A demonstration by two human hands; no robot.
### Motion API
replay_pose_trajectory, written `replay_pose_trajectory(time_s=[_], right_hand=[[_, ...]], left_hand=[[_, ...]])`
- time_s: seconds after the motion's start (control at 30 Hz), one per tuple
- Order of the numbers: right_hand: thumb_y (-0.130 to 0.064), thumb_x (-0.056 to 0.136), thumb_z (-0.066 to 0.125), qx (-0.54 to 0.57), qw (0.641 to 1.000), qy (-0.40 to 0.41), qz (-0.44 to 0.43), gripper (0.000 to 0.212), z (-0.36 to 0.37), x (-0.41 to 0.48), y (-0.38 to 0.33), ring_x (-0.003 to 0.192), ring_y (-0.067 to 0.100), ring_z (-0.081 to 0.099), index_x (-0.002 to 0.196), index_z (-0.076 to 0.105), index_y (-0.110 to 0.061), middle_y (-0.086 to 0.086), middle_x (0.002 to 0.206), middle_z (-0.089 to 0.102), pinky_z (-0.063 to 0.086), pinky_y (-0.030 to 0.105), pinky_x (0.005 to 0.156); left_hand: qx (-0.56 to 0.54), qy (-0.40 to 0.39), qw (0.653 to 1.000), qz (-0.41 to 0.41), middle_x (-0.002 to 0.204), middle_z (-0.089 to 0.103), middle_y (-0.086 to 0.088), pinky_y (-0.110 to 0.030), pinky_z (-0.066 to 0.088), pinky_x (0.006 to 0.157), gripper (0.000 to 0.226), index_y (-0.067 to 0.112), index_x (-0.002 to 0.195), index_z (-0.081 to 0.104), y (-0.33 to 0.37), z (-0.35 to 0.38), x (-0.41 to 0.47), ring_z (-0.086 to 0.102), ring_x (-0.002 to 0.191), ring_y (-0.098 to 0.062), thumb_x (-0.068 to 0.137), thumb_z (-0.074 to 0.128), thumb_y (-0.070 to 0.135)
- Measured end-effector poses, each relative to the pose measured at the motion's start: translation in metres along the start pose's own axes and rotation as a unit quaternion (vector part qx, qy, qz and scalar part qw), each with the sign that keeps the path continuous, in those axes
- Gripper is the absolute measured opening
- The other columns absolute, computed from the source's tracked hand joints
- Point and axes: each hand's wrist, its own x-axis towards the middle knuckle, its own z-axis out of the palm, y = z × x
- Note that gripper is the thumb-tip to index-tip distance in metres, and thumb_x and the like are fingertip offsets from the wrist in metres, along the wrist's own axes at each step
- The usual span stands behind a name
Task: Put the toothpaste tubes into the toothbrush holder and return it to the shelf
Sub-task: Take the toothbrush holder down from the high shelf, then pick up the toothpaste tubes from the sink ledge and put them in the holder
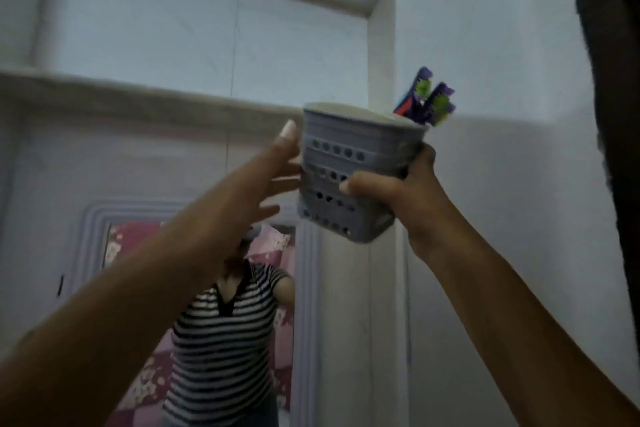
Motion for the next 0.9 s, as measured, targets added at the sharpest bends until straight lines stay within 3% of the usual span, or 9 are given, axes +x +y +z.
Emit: replay_pose_trajectory(time_s=[0.07,0.13,0.2,0.27,0.37,0.5,0.67,0.73,0.9], right_hand=[[-0.021,0.041,0.086,0.022,0.999,-0.023,0.043,0.104,-0.002,-0.052,0.034,0.109,0.012,0.061,0.129,0.031,-0.026,-0.005,0.126,0.054,0.06,0.043,0.082],[-0.014,0.039,0.086,0.027,0.994,-0.037,0.102,0.102,-0.002,-0.108,0.074,0.103,0.01,0.064,0.126,0.034,-0.025,-0.005,0.123,0.057,0.062,0.04,0.078],[-0.003,0.039,0.082,0.032,0.985,-0.051,0.164,0.098,-0.001,-0.167,0.113,0.093,0.002,0.066,0.124,0.035,-0.022,-0.005,0.117,0.06,0.061,0.026,0.068],[0.001,0.039,0.079,0.03,0.971,-0.06,0.228,0.098,0.0,-0.227,0.15,0.087,-0.004,0.065,0.123,0.035,-0.018,-0.003,0.116,0.061,0.057,0.018,0.061],[0.001,0.04,0.084,0.019,0.947,-0.078,0.31,0.099,0.001,-0.309,0.203,0.094,0.0,0.065,0.124,0.033,-0.016,0.002,0.122,0.06,0.059,0.023,0.07],[-0.002,0.04,0.09,-0.006,0.914,-0.106,0.392,0.103,-0.002,-0.397,0.253,0.108,0.011,0.062,0.124,0.032,-0.017,0.002,0.123,0.06,0.056,0.033,0.09],[-0.027,0.029,0.096,-0.027,0.865,-0.201,0.459,0.109,-0.009,-0.47,0.286,0.104,-0.004,0.06,0.118,0.033,-0.023,-0.01,0.116,0.057,0.054,0.016,0.085],[-0.014,0.032,0.092,-0.032,0.846,-0.236,0.476,0.099,-0.011,-0.491,0.299,0.097,-0.012,0.06,0.113,0.038,-0.029,-0.01,0.111,0.056,0.052,0.009,0.078],[-0.035,0.028,0.091,-0.038,0.791,-0.341,0.507,0.086,-0.025,-0.523,0.335,0.096,-0.01,0.062,0.106,0.056,-0.05,-0.032,0.102,0.067,0.05,0.012,0.082]], left_hand=[[-0.043,0.015,0.997,-0.059,0.093,0.075,0.018,-0.022,0.046,0.071,0.051,0.041,0.088,0.07,-0.039,0.015,-0.03,0.068,0.078,0.008,0.062,0.051,0.081],[-0.073,0.027,0.99,-0.121,0.093,0.076,0.005,-0.016,0.052,0.058,0.039,0.025,0.108,0.068,-0.084,0.037,-0.055,0.068,0.062,0.008,0.095,0.042,0.049],[-0.108,0.007,0.971,-0.212,0.126,0.064,-0.018,-0.02,0.055,0.073,0.046,-0.001,0.135,0.048,-0.132,0.054,-0.091,0.072,0.083,-0.003,0.104,0.024,0.024],[-0.108,-0.009,0.945,-0.31,0.142,0.052,-0.014,-0.033,0.047,0.093,0.053,0.006,0.14,0.047,-0.179,0.063,-0.138,0.062,0.117,-0.018,0.102,0.026,0.036],[-0.058,-0.018,0.93,-0.361,0.127,0.062,0.004,-0.033,0.043,0.097,0.049,0.022,0.126,0.057,-0.241,0.067,-0.214,0.059,0.11,-0.004,0.096,0.035,0.053],[-0.03,-0.072,0.894,-0.442,0.123,0.065,0.004,-0.041,0.044,0.104,0.054,0.022,0.121,0.059,-0.303,0.066,-0.266,0.06,0.114,-0.011,0.09,0.041,0.063],[0.048,0.02,0.897,-0.44,0.11,0.072,-0.001,-0.032,0.049,0.086,0.034,0.019,0.112,0.068,-0.342,0.028,-0.317,0.066,0.103,-0.015,0.094,0.054,0.044],[0.067,0.086,0.877,-0.469,0.105,0.072,-0.007,-0.029,0.048,0.078,0.026,0.014,0.108,0.068,-0.356,0.012,-0.341,0.067,0.1,-0.02,0.095,0.056,0.033],[0.122,0.139,0.825,-0.534,0.105,0.07,-0.007,-0.025,0.047,0.068,0.02,0.013,0.109,0.067,-0.394,-0.01,-0.392,0.066,0.092,-0.021,0.092,0.058,0.017]])
